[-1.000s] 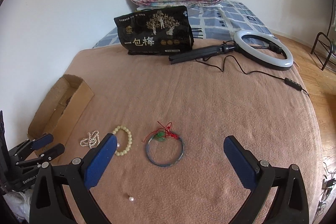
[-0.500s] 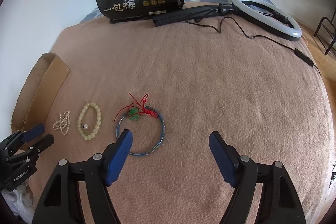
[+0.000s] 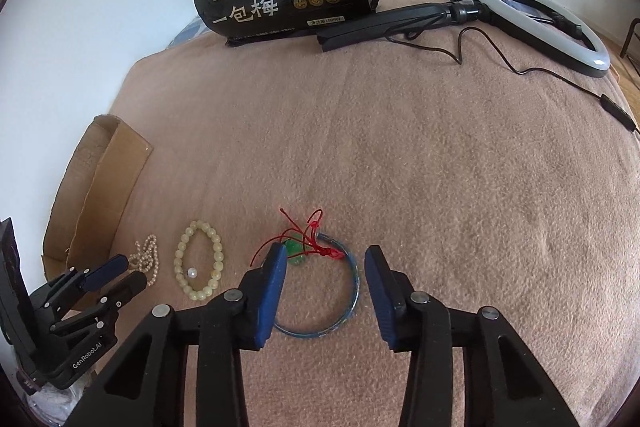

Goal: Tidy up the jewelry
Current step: 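Grasp the pearl necklace with the left tool while the right tool grasps the bangle's red cord, then carry the pearl necklace into the box with the left tool while the right tool lifts the red cord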

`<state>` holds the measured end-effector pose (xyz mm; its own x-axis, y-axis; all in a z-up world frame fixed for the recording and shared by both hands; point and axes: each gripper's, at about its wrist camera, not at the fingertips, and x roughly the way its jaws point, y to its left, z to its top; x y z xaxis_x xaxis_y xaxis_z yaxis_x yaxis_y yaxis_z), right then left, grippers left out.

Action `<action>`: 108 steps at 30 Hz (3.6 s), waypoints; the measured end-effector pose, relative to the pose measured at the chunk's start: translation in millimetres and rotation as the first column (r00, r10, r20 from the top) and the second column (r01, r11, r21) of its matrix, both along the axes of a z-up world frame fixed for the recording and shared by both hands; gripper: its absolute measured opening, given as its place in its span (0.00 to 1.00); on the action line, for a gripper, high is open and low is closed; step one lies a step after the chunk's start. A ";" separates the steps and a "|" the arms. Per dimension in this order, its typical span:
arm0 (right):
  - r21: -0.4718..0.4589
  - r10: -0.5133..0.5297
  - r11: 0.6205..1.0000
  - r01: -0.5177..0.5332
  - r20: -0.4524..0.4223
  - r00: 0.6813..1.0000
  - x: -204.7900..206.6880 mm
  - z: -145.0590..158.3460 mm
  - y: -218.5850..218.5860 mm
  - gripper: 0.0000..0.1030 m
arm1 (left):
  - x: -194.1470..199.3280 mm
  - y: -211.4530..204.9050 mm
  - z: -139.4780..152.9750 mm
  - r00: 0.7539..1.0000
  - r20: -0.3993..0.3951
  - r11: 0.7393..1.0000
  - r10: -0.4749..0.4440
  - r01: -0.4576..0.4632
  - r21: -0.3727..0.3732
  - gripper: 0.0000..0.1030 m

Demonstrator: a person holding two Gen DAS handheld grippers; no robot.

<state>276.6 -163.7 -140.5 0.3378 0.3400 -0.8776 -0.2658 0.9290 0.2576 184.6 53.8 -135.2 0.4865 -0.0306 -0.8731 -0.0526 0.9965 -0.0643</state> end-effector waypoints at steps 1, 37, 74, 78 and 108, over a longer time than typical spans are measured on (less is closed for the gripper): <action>-0.001 -0.002 1.000 0.002 -0.003 1.000 2.2 -0.8 0.9 0.39 | 0.8 -0.4 -0.2 1.000 0.001 1.000 0.000 0.000 -0.002 0.36; 0.029 0.012 1.000 -0.013 0.021 1.000 11.3 3.8 3.9 0.35 | 13.2 13.1 -8.2 0.999 -0.024 0.997 0.036 -0.038 -0.068 0.02; 0.081 -0.006 0.997 0.000 0.074 0.997 3.6 33.2 0.4 0.00 | 8.7 2.7 17.4 0.999 0.053 0.996 -0.012 0.017 -0.092 0.04; 0.100 0.001 0.995 -0.011 0.100 0.995 -5.5 47.3 0.6 0.00 | 0.1 3.2 32.3 0.996 0.085 0.994 -0.022 0.031 -0.101 0.04; 0.176 0.085 0.975 -0.133 0.257 0.963 -58.3 121.1 58.5 0.00 | -47.5 57.7 112.5 0.958 0.279 0.987 0.060 -0.015 -0.158 0.01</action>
<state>218.3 -105.3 -19.5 0.4864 0.5389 -0.6877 -0.4404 0.8310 0.3398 137.1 111.5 -22.7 0.7154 -0.1300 -0.6865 -0.0475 0.9712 -0.2334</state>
